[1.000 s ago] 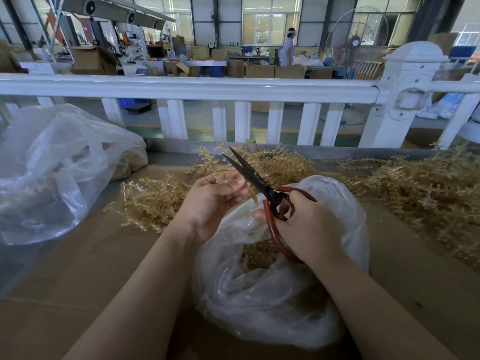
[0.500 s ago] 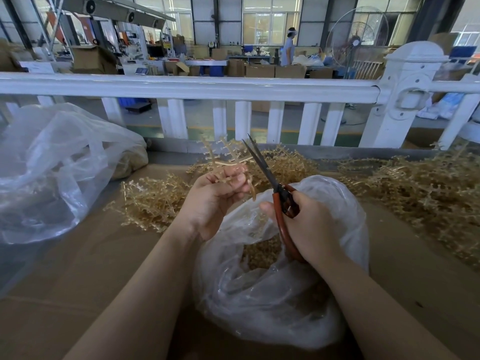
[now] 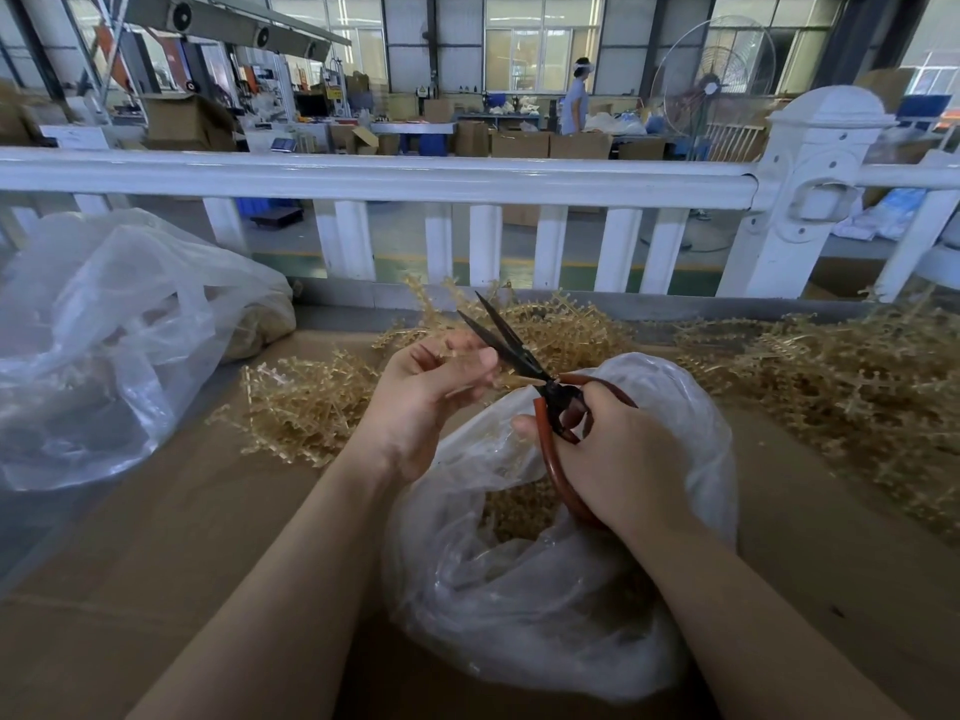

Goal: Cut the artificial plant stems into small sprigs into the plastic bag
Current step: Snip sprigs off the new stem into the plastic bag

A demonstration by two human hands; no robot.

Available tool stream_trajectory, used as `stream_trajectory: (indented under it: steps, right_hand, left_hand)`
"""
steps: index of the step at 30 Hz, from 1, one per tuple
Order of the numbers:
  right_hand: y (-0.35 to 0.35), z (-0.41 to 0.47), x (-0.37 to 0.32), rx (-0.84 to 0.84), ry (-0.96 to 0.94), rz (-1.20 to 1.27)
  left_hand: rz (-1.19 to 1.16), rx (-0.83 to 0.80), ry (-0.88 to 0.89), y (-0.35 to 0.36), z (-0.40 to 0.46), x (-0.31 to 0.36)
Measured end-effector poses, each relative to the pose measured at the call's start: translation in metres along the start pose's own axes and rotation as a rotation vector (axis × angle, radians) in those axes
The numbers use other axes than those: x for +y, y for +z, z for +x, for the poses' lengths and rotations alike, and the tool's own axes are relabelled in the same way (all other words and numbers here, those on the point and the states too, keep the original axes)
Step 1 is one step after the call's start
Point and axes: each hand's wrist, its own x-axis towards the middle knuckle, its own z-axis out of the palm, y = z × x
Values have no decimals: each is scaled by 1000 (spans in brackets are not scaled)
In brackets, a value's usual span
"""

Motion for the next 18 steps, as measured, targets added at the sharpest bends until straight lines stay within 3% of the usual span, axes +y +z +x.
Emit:
stream_trajectory:
  steps: [18]
  right_hand:
    - [0, 0, 2, 32, -36, -44]
  left_hand:
    - [-66, 104, -90, 0, 1, -3]
